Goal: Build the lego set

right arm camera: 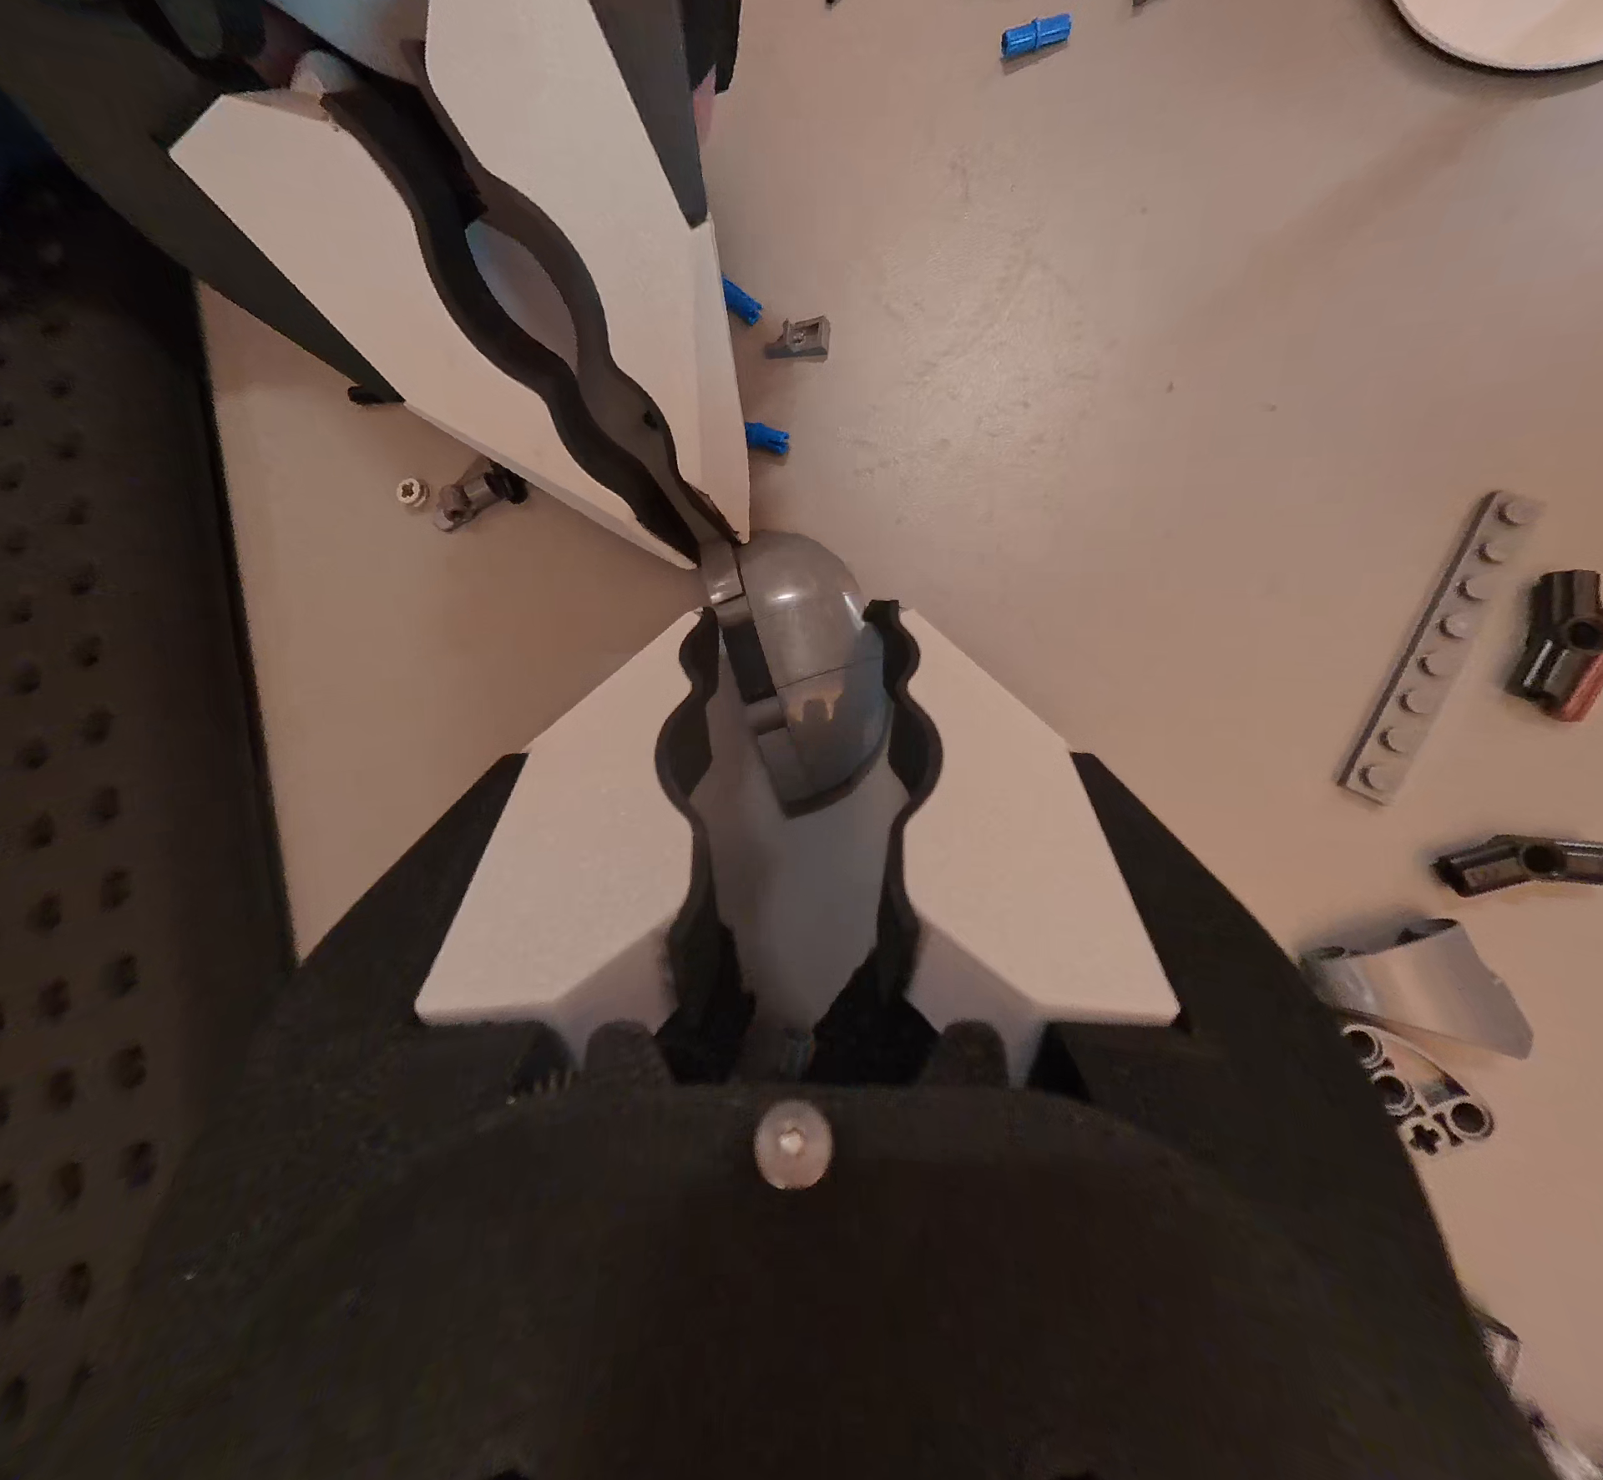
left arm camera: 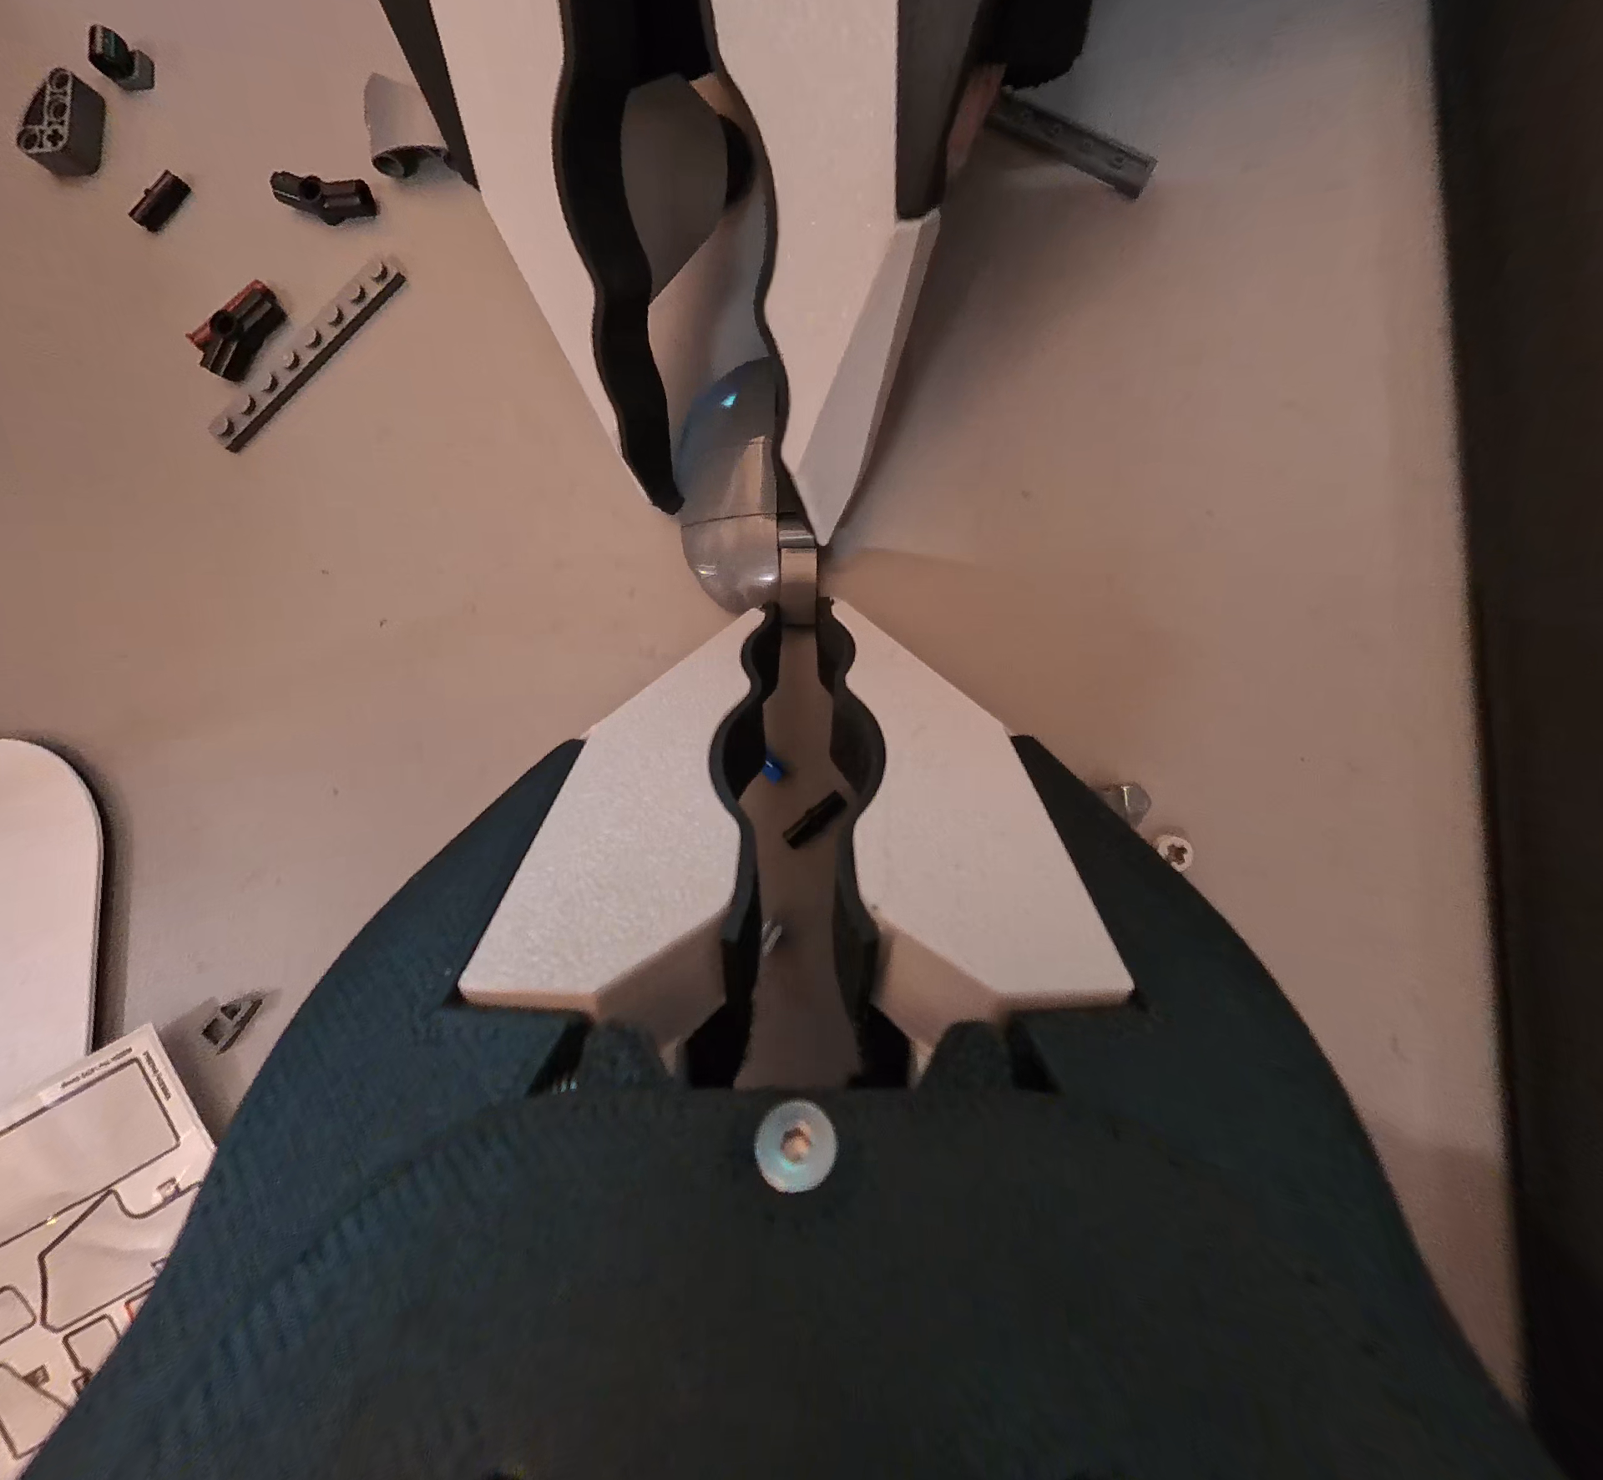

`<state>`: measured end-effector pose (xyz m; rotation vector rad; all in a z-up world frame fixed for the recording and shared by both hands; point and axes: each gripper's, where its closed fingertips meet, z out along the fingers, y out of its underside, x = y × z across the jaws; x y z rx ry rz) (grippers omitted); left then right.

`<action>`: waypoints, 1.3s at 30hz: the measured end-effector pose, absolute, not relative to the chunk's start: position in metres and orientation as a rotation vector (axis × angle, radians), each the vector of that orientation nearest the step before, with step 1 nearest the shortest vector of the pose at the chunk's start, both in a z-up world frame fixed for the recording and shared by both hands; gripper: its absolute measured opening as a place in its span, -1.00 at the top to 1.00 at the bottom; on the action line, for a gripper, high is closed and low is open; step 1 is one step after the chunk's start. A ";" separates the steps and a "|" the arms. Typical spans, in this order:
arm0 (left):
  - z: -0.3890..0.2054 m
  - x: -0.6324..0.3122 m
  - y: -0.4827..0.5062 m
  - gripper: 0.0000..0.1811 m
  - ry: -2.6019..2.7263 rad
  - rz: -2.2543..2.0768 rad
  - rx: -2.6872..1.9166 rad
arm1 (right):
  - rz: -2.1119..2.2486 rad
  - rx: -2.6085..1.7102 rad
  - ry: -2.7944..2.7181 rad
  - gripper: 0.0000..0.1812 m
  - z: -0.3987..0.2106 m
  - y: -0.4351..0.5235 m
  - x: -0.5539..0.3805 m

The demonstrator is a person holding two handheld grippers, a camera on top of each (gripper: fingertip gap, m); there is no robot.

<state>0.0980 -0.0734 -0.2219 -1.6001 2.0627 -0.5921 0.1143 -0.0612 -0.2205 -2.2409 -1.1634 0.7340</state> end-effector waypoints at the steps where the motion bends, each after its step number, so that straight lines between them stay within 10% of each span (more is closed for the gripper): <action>1: -0.222 0.098 -0.073 0.94 2.063 -0.592 -1.600 | 0.739 -2.238 -1.159 0.60 -0.220 -0.061 0.114; 39: -0.223 0.105 -0.079 0.93 2.081 -0.525 -1.591 | 0.845 -2.321 -1.016 0.68 -0.220 -0.060 0.118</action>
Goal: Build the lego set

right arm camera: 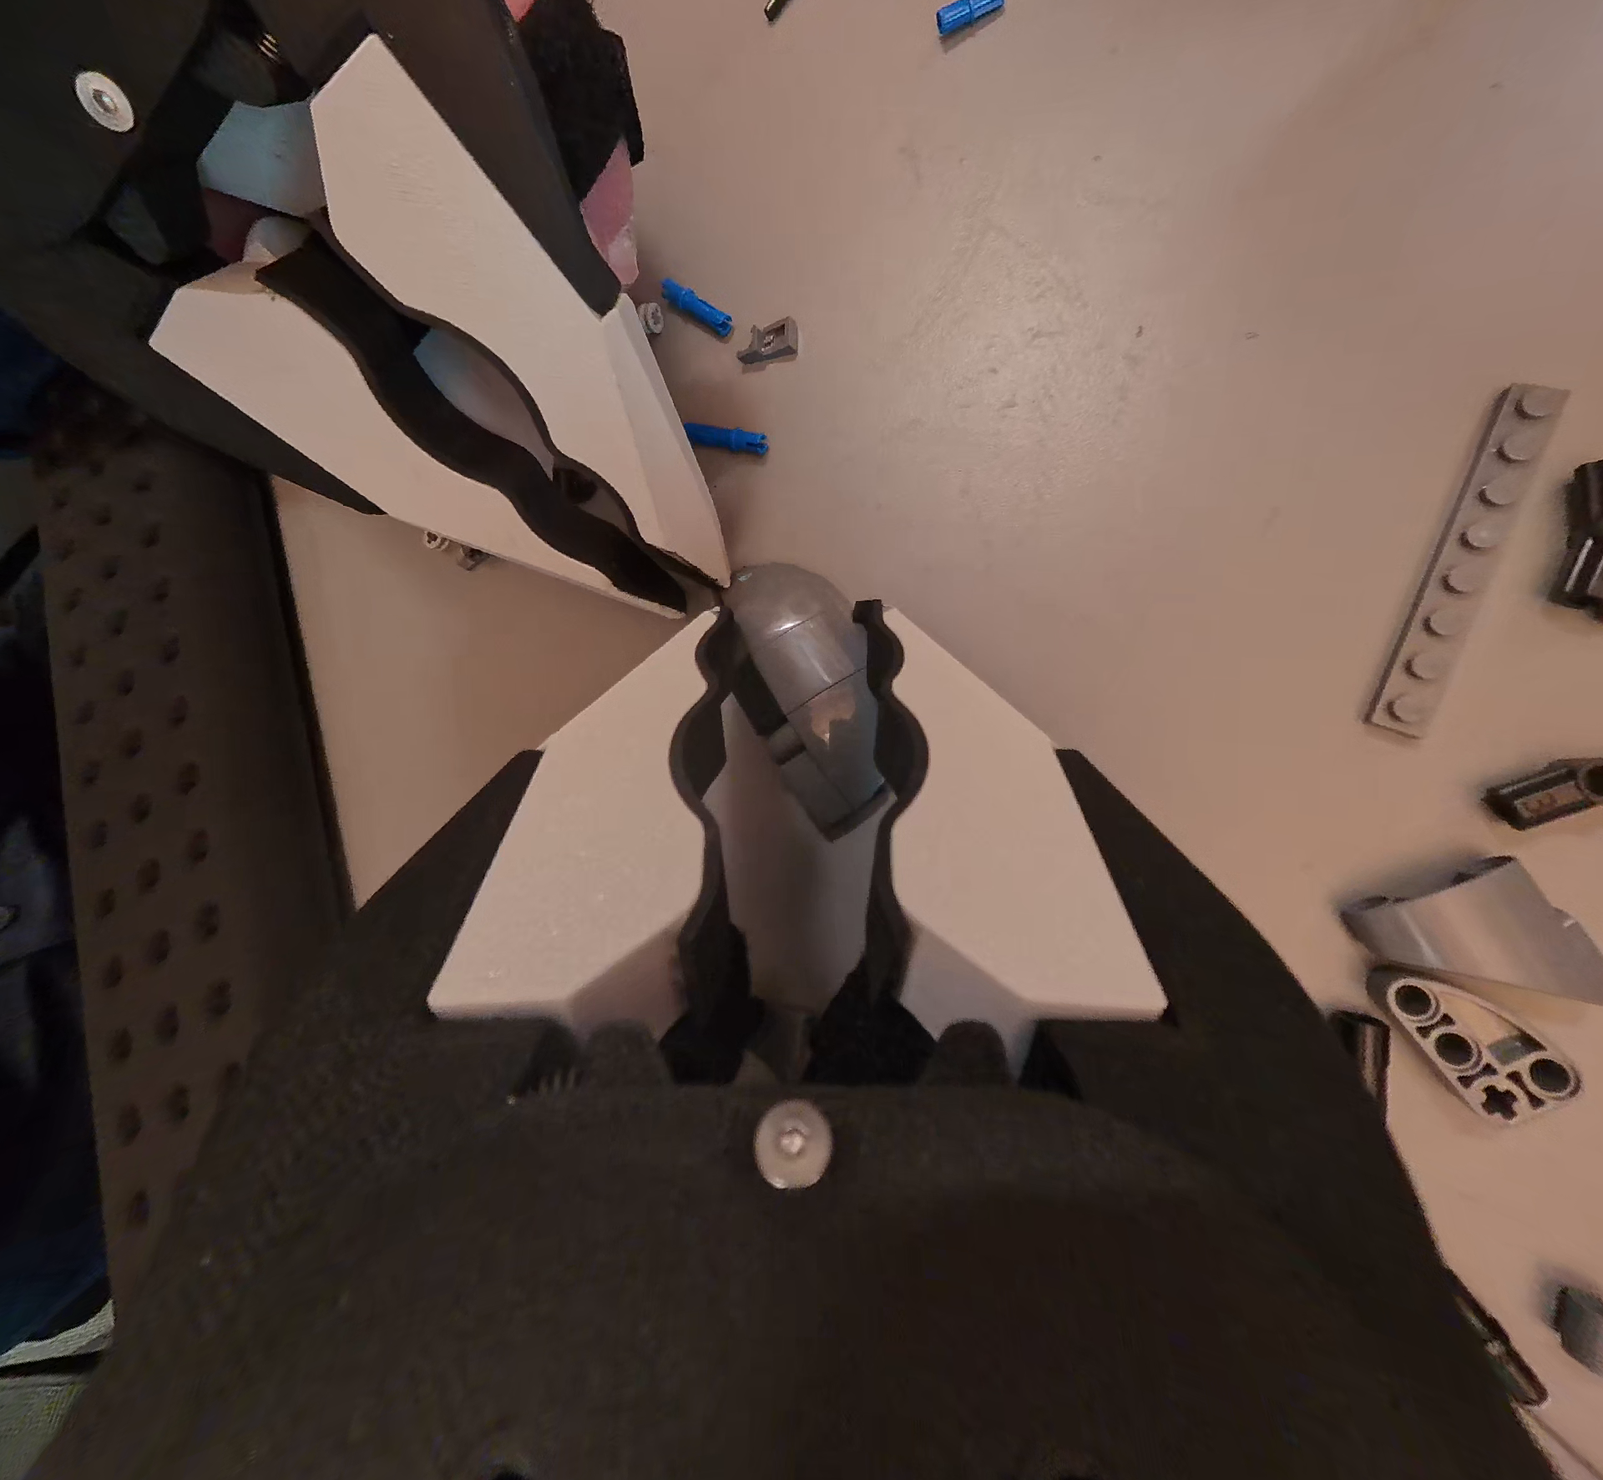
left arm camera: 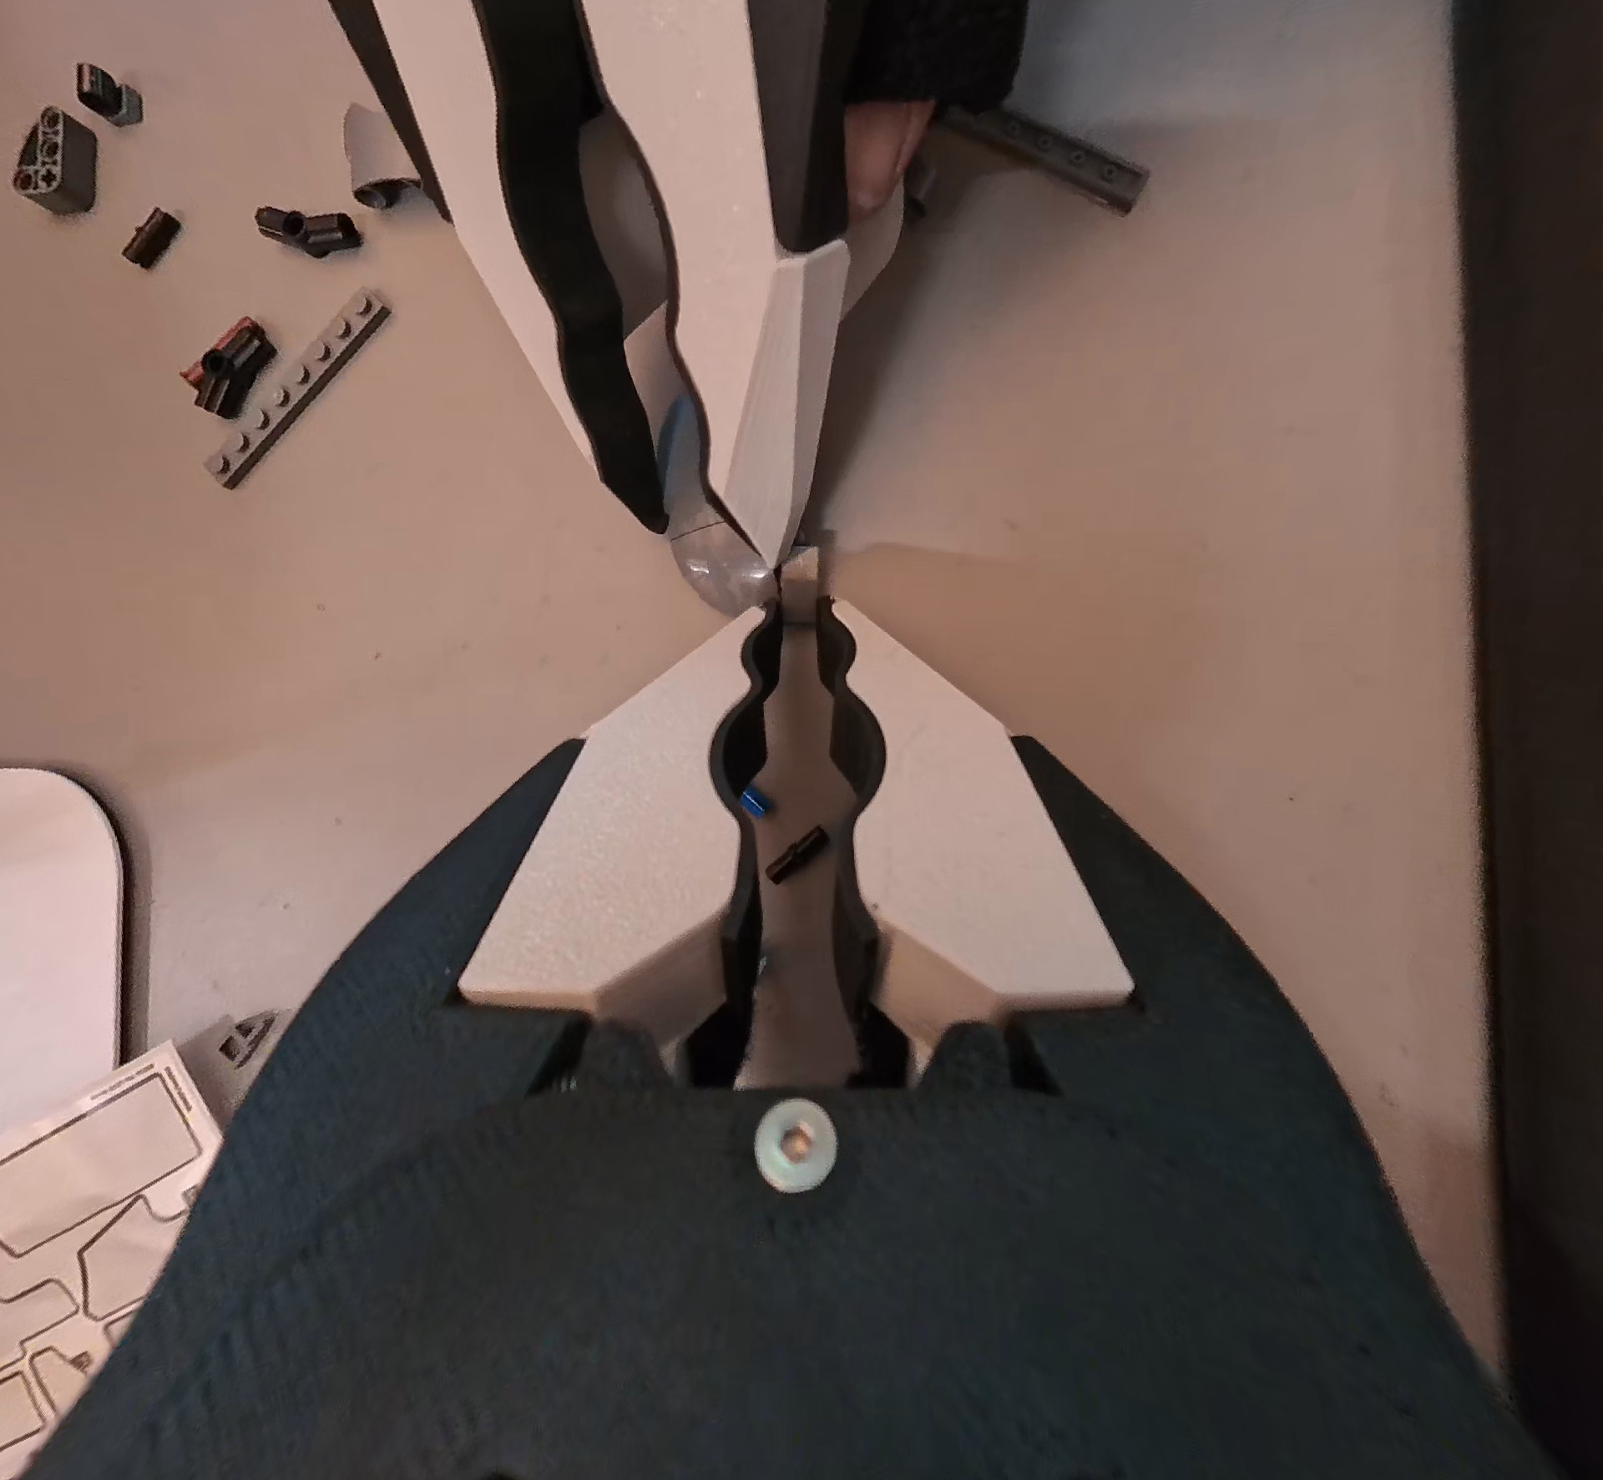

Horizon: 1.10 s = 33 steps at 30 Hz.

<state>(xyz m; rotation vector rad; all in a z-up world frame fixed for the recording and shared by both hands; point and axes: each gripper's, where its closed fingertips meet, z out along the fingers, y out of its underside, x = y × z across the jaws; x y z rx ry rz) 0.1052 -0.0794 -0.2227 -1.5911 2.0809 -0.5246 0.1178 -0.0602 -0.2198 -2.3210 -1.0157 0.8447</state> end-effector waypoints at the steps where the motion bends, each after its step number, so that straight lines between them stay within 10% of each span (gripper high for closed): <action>1: -0.223 0.105 -0.079 0.94 2.078 -0.529 -1.599 | 0.852 -2.322 -1.013 0.67 -0.220 -0.060 0.118; 33: -0.223 0.112 -0.076 0.94 1.985 -0.536 -1.741 | 0.785 -2.313 -1.049 0.66 -0.221 -0.061 0.122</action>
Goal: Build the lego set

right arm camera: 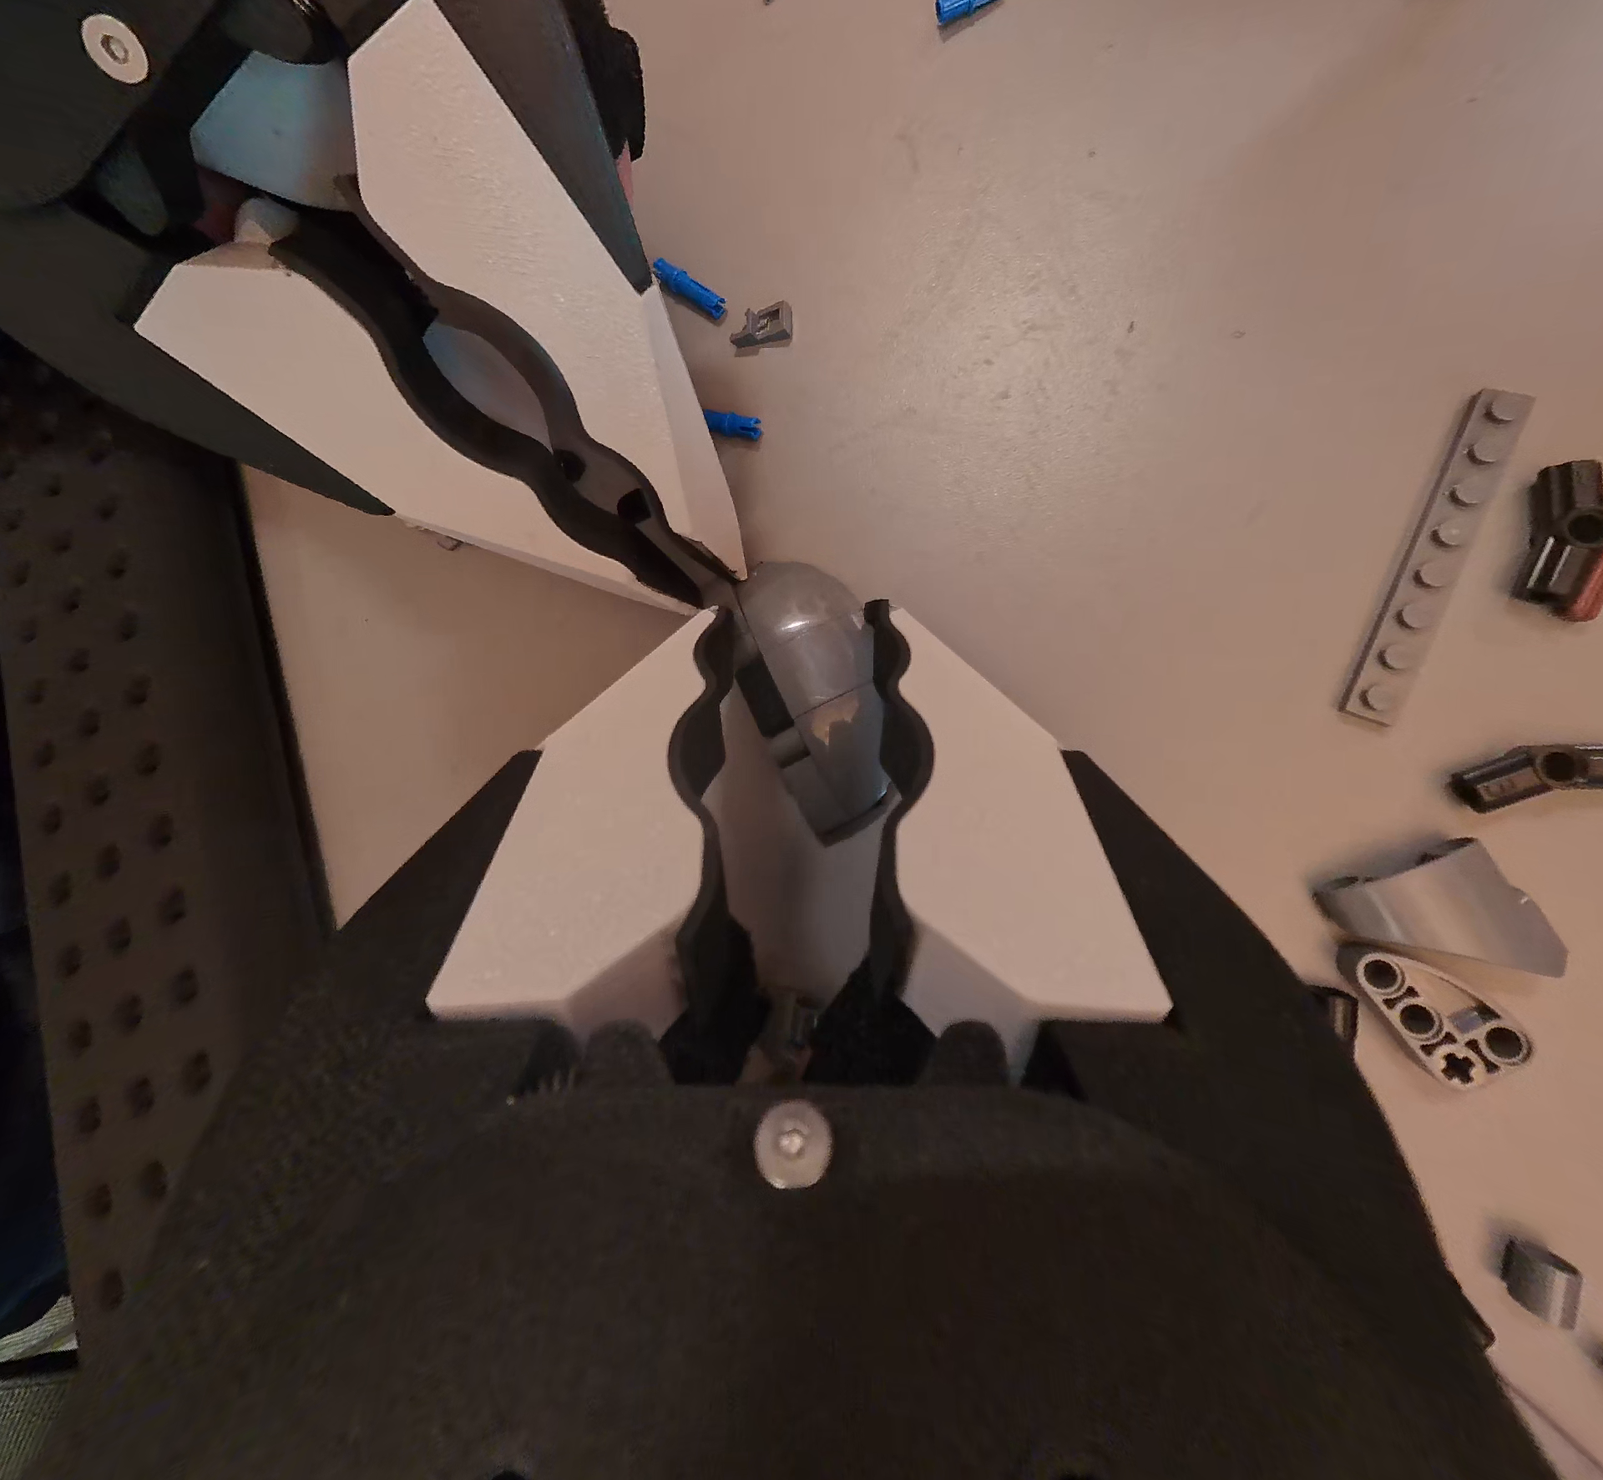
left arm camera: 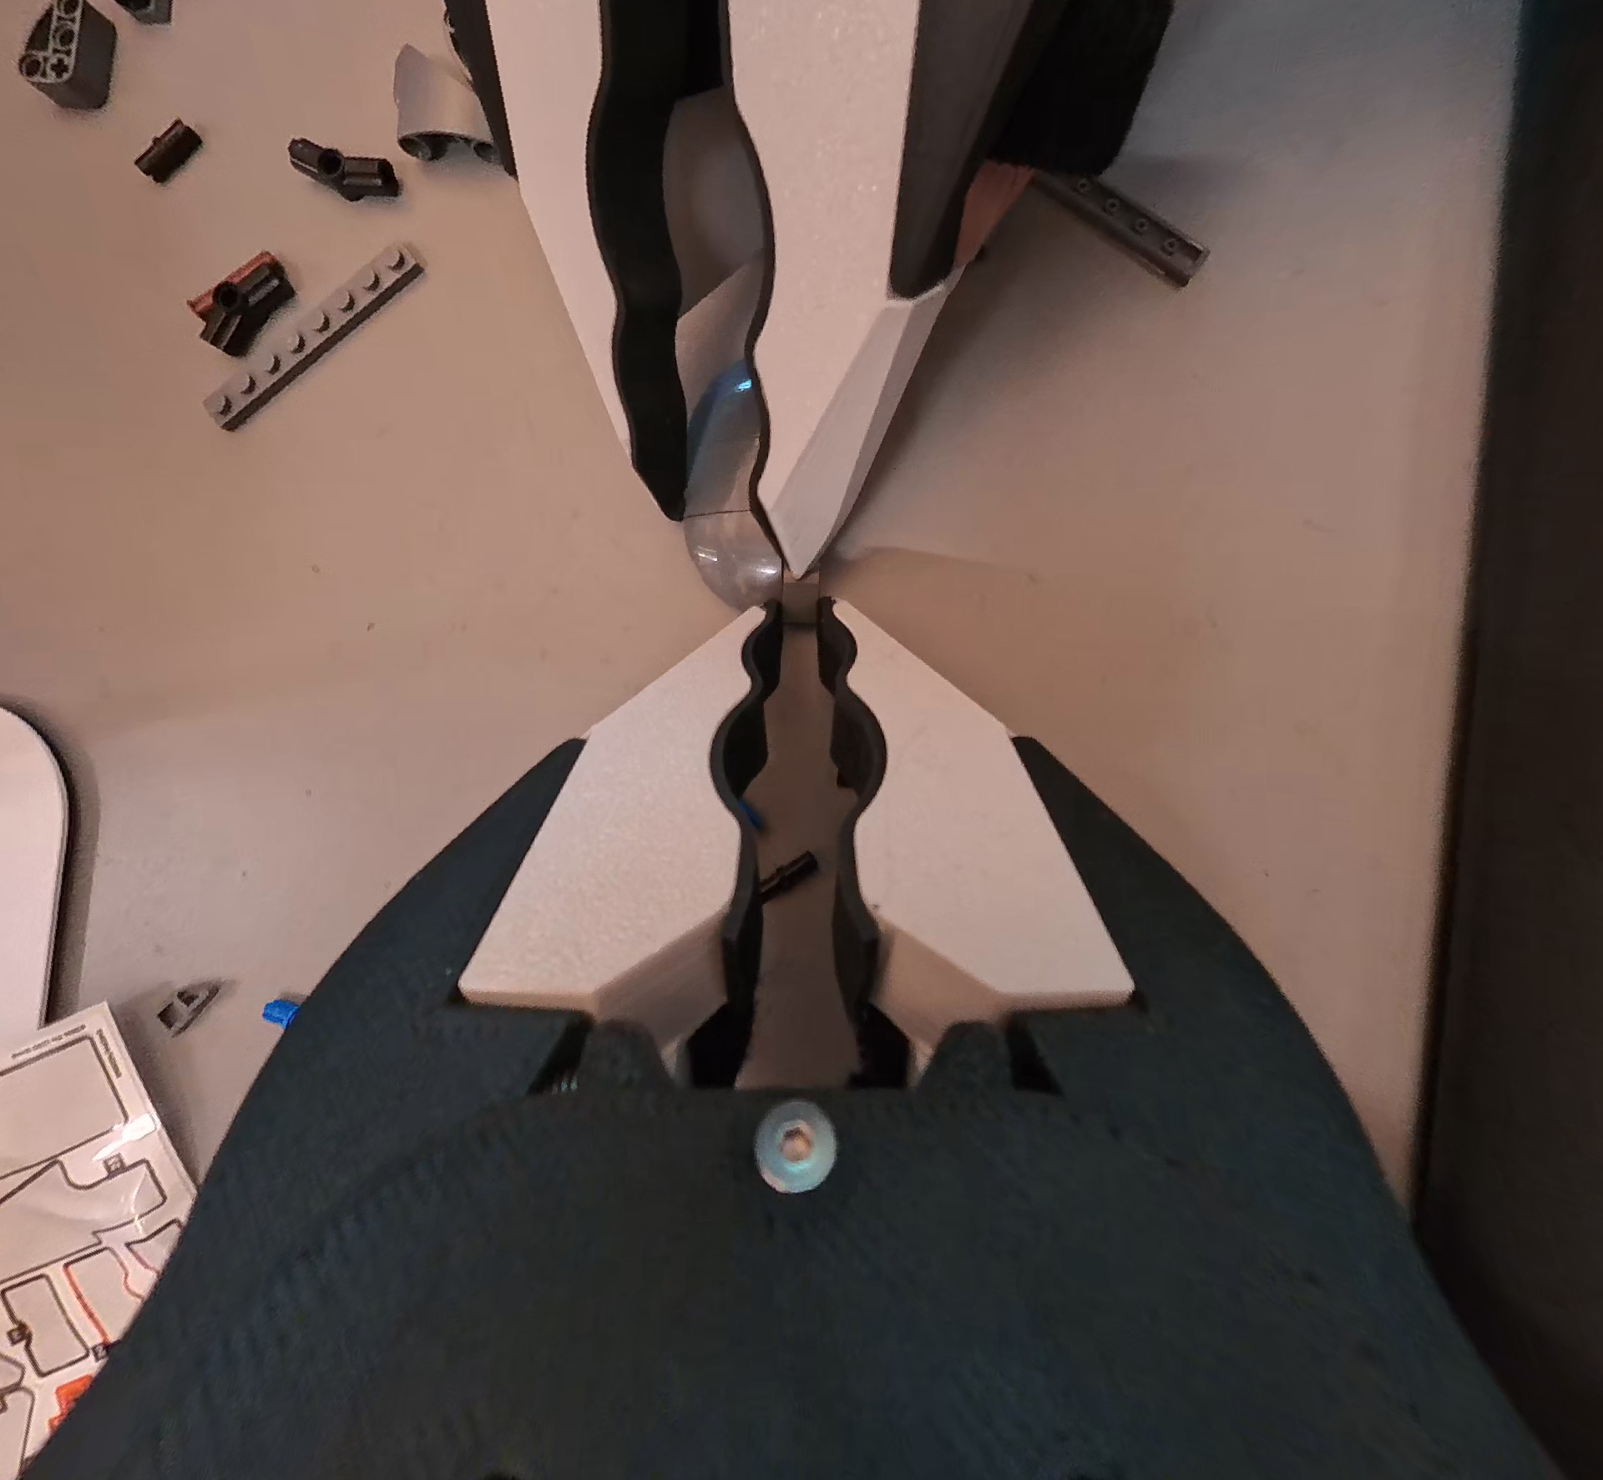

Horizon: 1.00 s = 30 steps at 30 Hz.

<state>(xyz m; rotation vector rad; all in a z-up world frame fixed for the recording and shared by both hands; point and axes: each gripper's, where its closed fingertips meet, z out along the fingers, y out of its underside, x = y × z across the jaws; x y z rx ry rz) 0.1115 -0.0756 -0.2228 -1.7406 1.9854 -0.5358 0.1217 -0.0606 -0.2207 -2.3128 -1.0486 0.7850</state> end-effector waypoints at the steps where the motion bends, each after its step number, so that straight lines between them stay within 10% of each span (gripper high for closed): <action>1: -0.223 0.112 -0.076 0.94 1.983 -0.536 -1.742 | 0.783 -2.313 -1.048 0.66 -0.221 -0.060 0.122; 30: -0.222 0.114 -0.077 0.94 1.967 -0.654 -1.747 | 0.769 -2.309 -1.045 0.72 -0.221 -0.059 0.122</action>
